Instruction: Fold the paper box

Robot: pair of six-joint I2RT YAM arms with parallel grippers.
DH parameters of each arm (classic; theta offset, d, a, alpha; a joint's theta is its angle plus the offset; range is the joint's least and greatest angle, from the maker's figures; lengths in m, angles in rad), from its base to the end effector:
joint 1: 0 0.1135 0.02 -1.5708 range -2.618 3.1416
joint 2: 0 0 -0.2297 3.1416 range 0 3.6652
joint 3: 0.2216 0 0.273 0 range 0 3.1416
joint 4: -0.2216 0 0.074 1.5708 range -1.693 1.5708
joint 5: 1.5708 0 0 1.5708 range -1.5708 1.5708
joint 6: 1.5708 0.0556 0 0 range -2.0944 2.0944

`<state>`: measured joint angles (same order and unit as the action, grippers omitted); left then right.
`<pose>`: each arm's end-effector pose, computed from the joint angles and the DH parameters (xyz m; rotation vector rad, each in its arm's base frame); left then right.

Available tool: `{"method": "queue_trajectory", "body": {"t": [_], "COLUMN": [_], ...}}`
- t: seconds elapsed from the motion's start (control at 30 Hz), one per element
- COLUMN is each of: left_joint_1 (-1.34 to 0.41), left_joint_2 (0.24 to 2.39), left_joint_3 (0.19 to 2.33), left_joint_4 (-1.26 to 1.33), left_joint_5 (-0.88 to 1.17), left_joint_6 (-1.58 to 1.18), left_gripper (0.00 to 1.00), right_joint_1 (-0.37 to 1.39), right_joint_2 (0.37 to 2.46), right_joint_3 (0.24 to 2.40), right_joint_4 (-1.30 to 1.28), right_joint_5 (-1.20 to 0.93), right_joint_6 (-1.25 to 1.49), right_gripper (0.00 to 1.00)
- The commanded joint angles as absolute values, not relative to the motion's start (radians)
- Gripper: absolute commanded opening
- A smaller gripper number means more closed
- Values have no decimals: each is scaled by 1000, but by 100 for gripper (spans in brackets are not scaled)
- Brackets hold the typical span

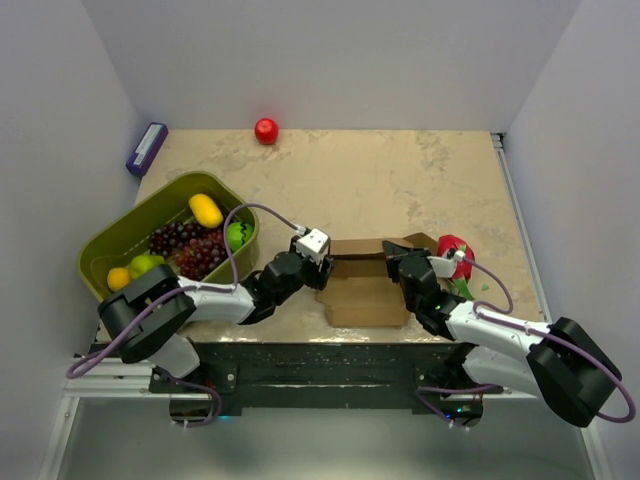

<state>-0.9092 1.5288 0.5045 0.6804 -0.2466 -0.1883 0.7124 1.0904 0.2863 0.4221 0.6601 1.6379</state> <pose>0.2076 -0.2445 0.1035 0.5229 1.8644 -0.5045 0.2124 0.1384 0.1231 1.2656 1.5324 0.9520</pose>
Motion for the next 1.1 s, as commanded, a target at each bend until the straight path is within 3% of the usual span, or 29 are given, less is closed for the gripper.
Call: {"method": "queue_trajectory", "body": {"t": [0.0,0.47,0.67,1.0,1.07], "left_joint_1": [-911,-966,-999,-1028,-1037], "left_joint_2": [1548,1681,1730,1795,1815], "left_joint_3": [471,503,494,494,515], "left_joint_4": [886,1000,1057,1204,1192], "left_joint_5": [-299,-417,-530,-609,-674], "left_joint_6": [-143,-175,-173,-170,-172], "left_gripper": [63,54,41,31,23], "right_joint_1": [715,715,716,716,715], "right_joint_2": [1071,1071,1077,1081,1078], "right_joint_3": [273,285,285,293,291], "right_joint_4": [380,350,330,316,308], "right_joint_5": [706,710,718,719,719], "right_joint_6": [1641,1637,1643,1643,1647], "right_gripper": [0,0,0,0,0]}}
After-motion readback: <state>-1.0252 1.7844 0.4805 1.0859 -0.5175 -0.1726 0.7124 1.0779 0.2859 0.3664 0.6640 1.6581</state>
